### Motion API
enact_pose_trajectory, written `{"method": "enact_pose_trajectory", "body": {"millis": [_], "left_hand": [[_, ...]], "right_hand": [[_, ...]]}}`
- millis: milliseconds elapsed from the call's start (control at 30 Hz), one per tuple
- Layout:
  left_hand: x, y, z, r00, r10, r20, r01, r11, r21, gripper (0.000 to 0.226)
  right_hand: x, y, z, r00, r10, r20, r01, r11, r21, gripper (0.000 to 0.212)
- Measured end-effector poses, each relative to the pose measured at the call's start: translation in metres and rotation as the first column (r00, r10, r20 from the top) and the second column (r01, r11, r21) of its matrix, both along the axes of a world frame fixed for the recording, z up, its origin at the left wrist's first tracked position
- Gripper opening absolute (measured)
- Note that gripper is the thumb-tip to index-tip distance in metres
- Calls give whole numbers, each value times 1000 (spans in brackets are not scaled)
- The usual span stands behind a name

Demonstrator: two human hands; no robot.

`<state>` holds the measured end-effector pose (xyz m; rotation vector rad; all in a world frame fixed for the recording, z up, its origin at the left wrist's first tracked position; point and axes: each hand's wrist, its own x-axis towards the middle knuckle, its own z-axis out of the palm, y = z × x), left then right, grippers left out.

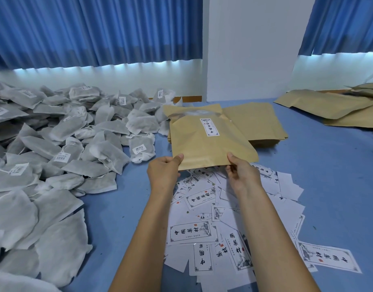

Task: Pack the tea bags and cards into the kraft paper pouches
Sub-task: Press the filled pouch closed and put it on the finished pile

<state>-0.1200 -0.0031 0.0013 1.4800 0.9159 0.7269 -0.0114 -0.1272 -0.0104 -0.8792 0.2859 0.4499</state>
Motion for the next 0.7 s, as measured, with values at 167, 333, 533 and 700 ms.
{"method": "enact_pose_trajectory", "body": {"millis": [167,333,533,700], "left_hand": [[1,0,-1,1000,-14,-7,14,1000,-4,26],[3,-2,-2,1000,-25,-4,25,1000,-2,28],[2,-1,-1,1000,-29,12,29,999,-24,26],[2,0,-1,999,-18,33,19,998,-53,21]], "right_hand": [[-7,4,1,996,76,38,-78,996,38,19],[-7,4,2,999,47,25,-48,999,14,22],[-2,3,1,997,82,-3,-82,995,53,18],[2,-1,0,999,31,26,-31,1000,3,41]]}}
